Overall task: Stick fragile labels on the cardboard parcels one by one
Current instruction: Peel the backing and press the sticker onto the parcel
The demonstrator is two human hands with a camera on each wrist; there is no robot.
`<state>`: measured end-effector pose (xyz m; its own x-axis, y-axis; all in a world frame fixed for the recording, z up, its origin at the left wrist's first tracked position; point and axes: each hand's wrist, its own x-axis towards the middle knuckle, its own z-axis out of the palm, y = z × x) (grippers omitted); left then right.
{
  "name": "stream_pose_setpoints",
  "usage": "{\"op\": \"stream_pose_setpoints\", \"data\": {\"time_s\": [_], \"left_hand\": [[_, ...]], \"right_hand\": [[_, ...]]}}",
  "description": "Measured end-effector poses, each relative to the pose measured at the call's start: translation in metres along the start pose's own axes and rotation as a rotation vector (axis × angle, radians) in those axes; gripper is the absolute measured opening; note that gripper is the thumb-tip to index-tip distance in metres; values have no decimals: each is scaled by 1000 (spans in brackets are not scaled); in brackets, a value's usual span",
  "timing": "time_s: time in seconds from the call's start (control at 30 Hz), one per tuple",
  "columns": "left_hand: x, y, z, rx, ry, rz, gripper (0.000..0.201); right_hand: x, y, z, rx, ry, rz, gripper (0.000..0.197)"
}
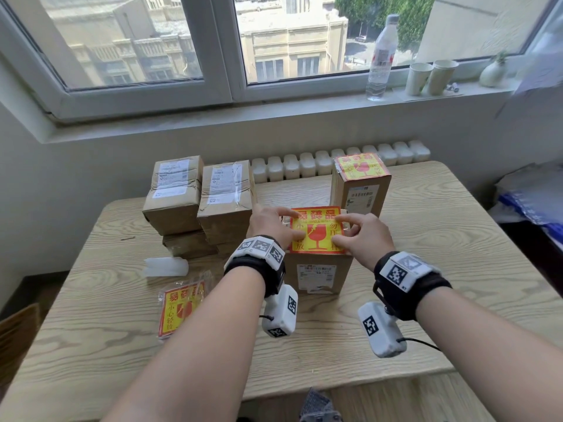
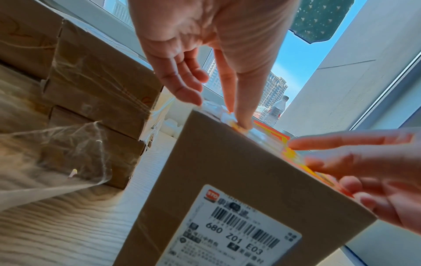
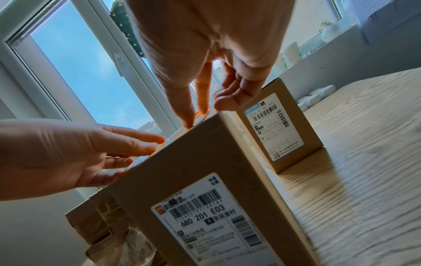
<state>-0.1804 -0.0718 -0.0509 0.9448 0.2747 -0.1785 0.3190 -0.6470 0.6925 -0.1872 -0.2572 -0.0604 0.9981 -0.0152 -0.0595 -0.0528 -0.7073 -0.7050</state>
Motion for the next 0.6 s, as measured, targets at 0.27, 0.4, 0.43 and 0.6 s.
{"op": "stream_pose_setpoints", "data": {"time_s": [0.27,0.4,0.43,0.6], "left_hand": [[-2,-12,3,138,-226,138,95],[8,-19,-7,40,-255,119,98],[9,-18,-9,56,-255,126,98],[9,-2,0,207,-357,175,104]], "right_hand": [[-3,6,-2,-69,-78,-30,76],[1,9,-12,-96,1,-15,60],[2,8,-13,-127,19,-18,57],[6,-11,1,-363,-114,-123,63]]}}
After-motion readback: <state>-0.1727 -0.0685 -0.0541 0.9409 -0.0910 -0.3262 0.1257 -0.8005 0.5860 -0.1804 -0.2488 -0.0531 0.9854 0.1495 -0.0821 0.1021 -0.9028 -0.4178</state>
